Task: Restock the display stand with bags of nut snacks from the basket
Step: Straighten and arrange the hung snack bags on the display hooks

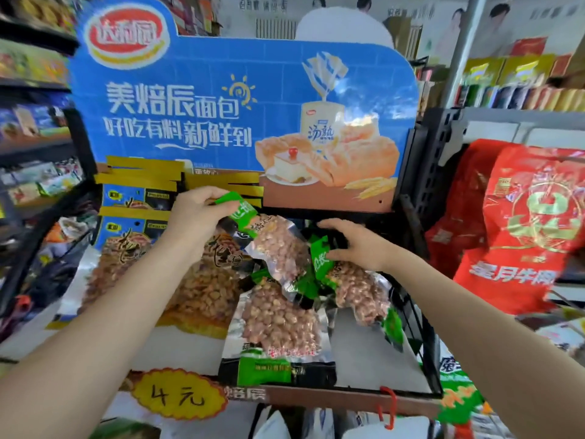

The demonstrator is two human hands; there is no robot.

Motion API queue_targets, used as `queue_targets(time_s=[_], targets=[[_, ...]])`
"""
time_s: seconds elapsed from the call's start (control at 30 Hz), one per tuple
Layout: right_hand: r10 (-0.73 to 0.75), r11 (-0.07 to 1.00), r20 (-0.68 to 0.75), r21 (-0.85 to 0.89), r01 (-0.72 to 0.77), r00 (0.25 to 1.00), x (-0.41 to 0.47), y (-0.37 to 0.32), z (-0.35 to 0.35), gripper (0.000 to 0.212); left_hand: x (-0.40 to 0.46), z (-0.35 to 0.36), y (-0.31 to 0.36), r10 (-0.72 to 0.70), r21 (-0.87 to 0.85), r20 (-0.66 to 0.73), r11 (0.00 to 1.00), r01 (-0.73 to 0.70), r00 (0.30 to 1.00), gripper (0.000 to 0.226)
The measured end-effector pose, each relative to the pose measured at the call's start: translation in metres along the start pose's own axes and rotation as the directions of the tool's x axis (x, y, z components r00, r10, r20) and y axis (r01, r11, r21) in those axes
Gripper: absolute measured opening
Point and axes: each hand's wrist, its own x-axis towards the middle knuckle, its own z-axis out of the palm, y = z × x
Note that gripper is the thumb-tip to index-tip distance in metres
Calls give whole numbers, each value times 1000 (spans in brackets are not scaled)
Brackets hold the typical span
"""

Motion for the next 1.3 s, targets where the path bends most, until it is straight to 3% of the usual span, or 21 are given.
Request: queue_targets(time_s=[0.07, 0.13, 0.23, 0.4, 0.47, 0.57, 0.77, 0.87, 0.97, 1.03, 1.1, 1.17, 1.3], targets=[[-45, 993, -27, -113, 42, 999, 6, -1, -6, 41, -2, 0, 3, -2, -1, 32, 1000, 2, 999, 17], [-96, 994, -52, 42, 98, 994, 2, -4, -14, 18, -1, -1, 6, 10, 3, 62, 1000, -11, 998, 15], [-131, 951, -121, 265, 159, 984, -19, -13, -29, 10, 6, 1, 13, -36, -42, 129, 998, 42, 991, 8], [-137, 864, -312, 426, 267, 940, -27, -37, -53, 21, 5, 28, 28, -115, -145, 259, 977, 157, 959, 18], [-140, 880, -344, 388, 276, 929, -24, -47, -61, 21, -1, 39, 29, -85, -149, 318, 979, 139, 944, 22], [-176, 934, -408, 219, 283, 896, -21, -54, -68, 18, -12, 40, 26, -11, -101, 333, 994, 47, 943, 7], [-165, 974, -144, 131, 185, 976, -13, -52, -52, 14, -33, 39, 18, 47, -40, 340, 999, -36, 939, 16], [-192, 966, -111, 154, 208, 975, -9, -44, -40, 13, -48, 44, 13, 38, 15, 314, 999, -45, 949, 24], [-210, 958, -62, 187, 218, 976, -10, -34, -31, 11, -58, 47, 11, -43, -16, 290, 999, 50, 956, 23], [-221, 966, -55, 128, 226, 974, -9, -30, -29, 14, -62, 49, 12, -58, 3, 316, 998, 60, 947, 29], [-219, 971, -56, 85, 223, 974, -12, -33, -31, 14, -64, 51, 12, -11, 81, 327, 997, -17, 945, 41], [-205, 971, -89, 106, 213, 975, -22, -41, -36, 16, -67, 51, 16, 35, 90, 281, 994, -62, 959, 29], [-216, 946, -247, 185, 265, 945, -49, -59, -51, 33, -69, 42, 35, 191, 71, 251, 974, -215, 949, 27]])
